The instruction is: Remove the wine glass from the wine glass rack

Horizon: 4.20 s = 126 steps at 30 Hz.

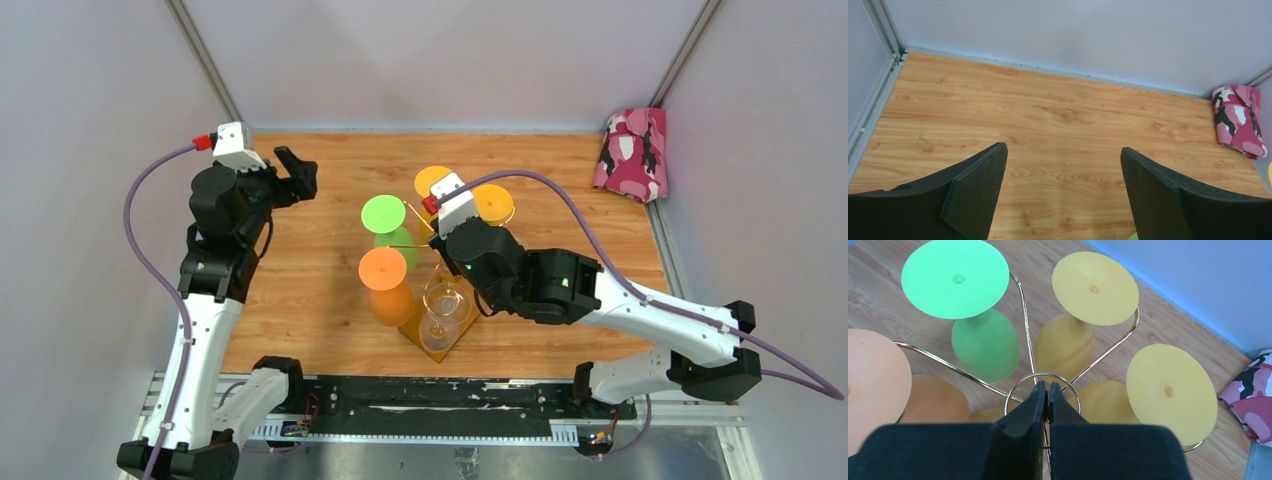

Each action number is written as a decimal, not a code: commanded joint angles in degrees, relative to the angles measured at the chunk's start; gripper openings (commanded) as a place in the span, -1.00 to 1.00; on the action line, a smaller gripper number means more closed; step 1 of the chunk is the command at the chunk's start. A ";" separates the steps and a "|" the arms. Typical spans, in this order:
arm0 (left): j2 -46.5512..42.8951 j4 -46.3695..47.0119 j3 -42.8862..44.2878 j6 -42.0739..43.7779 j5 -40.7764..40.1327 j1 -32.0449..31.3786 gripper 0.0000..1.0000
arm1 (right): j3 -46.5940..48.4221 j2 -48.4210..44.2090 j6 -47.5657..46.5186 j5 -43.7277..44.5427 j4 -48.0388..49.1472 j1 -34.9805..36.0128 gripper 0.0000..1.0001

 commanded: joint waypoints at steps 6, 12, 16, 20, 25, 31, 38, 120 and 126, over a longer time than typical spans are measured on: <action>0.46 0.26 1.34 0.55 0.13 -0.13 0.77 | 6.13 -0.19 -5.51 0.57 6.96 -1.89 -1.00; 0.53 0.22 1.33 0.55 0.06 -0.13 0.77 | 6.52 -0.42 -5.74 -1.31 7.83 -3.26 -1.00; 0.73 0.27 1.45 0.41 0.35 -0.09 0.77 | 7.26 0.11 -5.74 -3.08 7.90 -5.14 -1.00; 0.94 0.17 1.64 0.54 0.18 -0.13 0.77 | 7.66 0.54 -5.47 -6.00 7.94 -7.96 -1.00; 1.33 0.27 1.93 0.64 -0.05 -0.09 0.77 | 8.67 0.91 -5.13 -10.31 8.14 -11.42 -1.00; 2.64 0.76 2.22 0.51 0.04 -0.09 0.76 | 11.29 3.10 -5.23 -16.06 7.84 -15.10 -1.00; 3.72 1.16 2.55 0.79 -0.40 -0.10 0.76 | 12.91 5.49 -3.65 -22.59 7.84 -20.39 -1.00; 12.30 21.55 -2.55 -23.96 28.99 -0.18 0.58 | 22.41 10.85 -1.47 -45.89 13.59 -42.37 0.23; 10.65 28.80 -7.24 -32.05 32.04 -0.17 0.40 | 12.97 1.09 -1.56 -39.08 15.89 -42.37 0.17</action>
